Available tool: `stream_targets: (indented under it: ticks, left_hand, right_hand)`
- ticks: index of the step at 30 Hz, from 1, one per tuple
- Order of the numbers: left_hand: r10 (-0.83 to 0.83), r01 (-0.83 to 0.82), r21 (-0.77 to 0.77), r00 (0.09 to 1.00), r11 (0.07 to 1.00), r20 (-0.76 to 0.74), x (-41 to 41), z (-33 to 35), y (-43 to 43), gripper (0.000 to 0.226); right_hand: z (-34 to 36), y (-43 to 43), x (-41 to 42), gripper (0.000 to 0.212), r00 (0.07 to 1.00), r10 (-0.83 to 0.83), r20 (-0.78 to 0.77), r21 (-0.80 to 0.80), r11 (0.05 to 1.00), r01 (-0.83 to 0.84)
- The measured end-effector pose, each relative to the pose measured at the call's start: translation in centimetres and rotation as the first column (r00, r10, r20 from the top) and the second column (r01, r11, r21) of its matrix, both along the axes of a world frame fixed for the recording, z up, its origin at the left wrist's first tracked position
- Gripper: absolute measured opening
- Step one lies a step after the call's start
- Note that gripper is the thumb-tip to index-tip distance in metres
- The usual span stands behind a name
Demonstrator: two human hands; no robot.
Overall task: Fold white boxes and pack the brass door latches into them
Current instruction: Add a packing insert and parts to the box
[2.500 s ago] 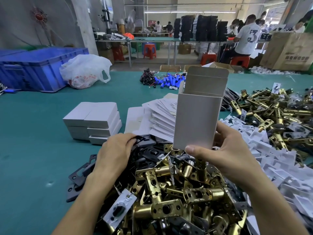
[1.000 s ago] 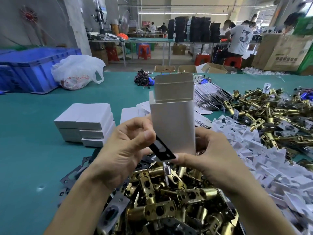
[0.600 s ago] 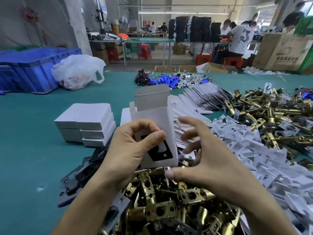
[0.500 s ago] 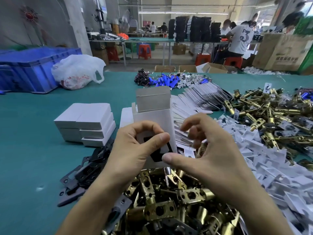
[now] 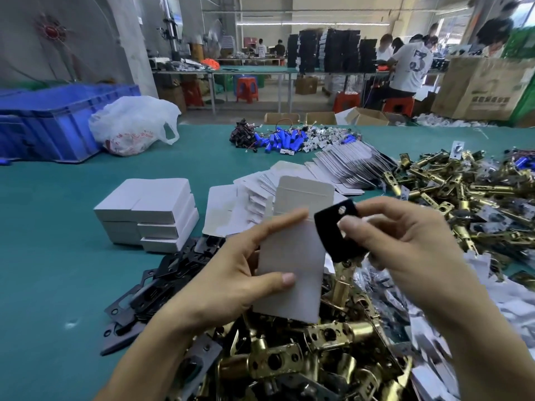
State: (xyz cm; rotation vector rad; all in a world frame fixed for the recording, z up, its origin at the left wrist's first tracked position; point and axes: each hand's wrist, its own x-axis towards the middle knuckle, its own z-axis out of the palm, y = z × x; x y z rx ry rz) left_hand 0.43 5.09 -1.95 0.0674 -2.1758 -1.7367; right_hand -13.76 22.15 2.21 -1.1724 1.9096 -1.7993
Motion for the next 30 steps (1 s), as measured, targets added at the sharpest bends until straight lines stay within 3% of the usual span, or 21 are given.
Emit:
stream_targets:
  ticks: [4, 7, 9, 11, 13, 20, 26, 30]
  left_hand:
    - [0.044, -0.044, -0.03, 0.999, 0.999, -0.014, 0.5, -0.1, 0.0, 0.12]
    - [0.084, -0.084, -0.011, 0.996, 0.996, -0.006, 0.3, -0.4, -0.1, 0.131]
    - [0.094, -0.094, -0.029, 0.996, 0.995, -0.005, 0.3, -0.6, -0.3, 0.112]
    - [0.113, -0.11, -0.051, 0.993, 0.993, 0.041, 0.1, -0.6, -0.1, 0.072]
    - [0.116, -0.114, -0.031, 0.99, 0.993, 0.079, -0.1, -0.6, 0.0, 0.055]
    - [0.255, -0.248, -0.144, 0.967, 0.958, 0.029, -0.3, 0.0, 0.5, 0.062]
    - [0.284, -0.283, -0.103, 0.959, 0.954, -0.006, -0.5, -0.1, 0.7, 0.068]
    - [0.236, -0.236, -0.036, 0.972, 0.971, -0.021, -0.5, -0.3, 0.6, 0.069]
  right_hand:
    - [0.8, 0.0, -0.1, 0.016, 0.995, -0.088, -0.05, -0.197, 0.978, 0.076]
    - [1.4, -1.0, -0.1, 0.019, 0.953, -0.197, -0.229, -0.189, 0.97, 0.155]
    - [2.0, -1.9, -0.5, 0.015, 0.915, -0.218, -0.339, -0.17, 0.971, 0.168]
    - [2.7, -2.8, -0.8, 0.012, 0.887, -0.186, -0.423, -0.133, 0.981, 0.143]
    - [3.3, -3.7, -0.8, 0.008, 0.872, -0.122, -0.473, -0.094, 0.992, 0.087]
    - [4.0, -4.2, -0.5, 0.008, 0.867, 0.014, -0.499, -0.132, 0.987, -0.092]
    - [3.2, -4.7, -0.2, 0.008, 0.753, 0.041, -0.657, 0.124, 0.991, 0.054]
    - [2.7, -4.7, 0.1, 0.006, 0.759, 0.015, -0.651, 0.141, 0.985, 0.102]
